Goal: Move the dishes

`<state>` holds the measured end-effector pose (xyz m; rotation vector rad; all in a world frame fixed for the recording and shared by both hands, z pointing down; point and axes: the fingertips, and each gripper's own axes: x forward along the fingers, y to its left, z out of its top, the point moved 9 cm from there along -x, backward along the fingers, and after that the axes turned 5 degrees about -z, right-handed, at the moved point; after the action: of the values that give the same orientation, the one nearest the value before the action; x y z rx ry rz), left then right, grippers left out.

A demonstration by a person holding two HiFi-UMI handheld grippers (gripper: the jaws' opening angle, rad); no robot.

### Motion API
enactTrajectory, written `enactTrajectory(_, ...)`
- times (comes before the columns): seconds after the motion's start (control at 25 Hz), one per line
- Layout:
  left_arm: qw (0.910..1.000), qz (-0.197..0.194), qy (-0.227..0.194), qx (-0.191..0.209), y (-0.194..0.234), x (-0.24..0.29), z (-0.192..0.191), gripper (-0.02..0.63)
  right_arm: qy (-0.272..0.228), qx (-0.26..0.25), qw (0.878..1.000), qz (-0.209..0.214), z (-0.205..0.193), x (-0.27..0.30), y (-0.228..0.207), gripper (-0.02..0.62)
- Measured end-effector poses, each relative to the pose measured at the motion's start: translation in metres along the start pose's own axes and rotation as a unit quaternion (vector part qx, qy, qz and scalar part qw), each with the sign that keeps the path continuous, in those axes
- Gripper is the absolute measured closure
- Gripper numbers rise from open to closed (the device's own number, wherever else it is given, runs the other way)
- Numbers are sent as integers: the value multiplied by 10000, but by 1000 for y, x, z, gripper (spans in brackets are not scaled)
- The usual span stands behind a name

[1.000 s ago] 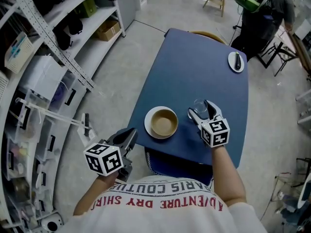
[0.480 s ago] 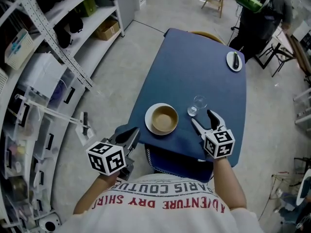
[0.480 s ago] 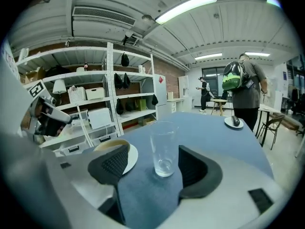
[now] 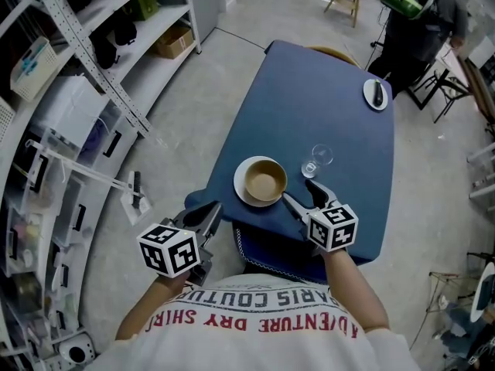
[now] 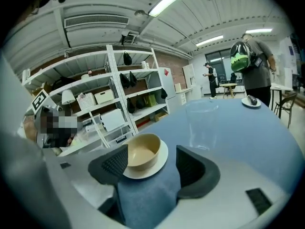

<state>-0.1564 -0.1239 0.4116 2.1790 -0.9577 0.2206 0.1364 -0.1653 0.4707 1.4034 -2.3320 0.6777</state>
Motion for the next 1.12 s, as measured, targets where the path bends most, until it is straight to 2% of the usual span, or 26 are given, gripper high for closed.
enactTrajectory(0.2, 9999, 148, -29, -42, 5, -11, -3, 577, 107, 632, 9978, 193, -5, 22, 6, 281)
enactTrajectory(0.4, 9995, 281, -74, -75, 8, -17, -2, 577, 321, 1225, 9917, 210, -12, 38, 3, 289)
enactTrajectory(0.76, 9991, 395, -92, -134, 16, -21, -5, 577, 593, 1946, 9788, 255, -23, 50, 2, 418)
enactTrajectory(1.12, 9985, 506, -185, -72, 18, -21, -3, 577, 527, 2352, 9704, 133, -22, 50, 0, 514)
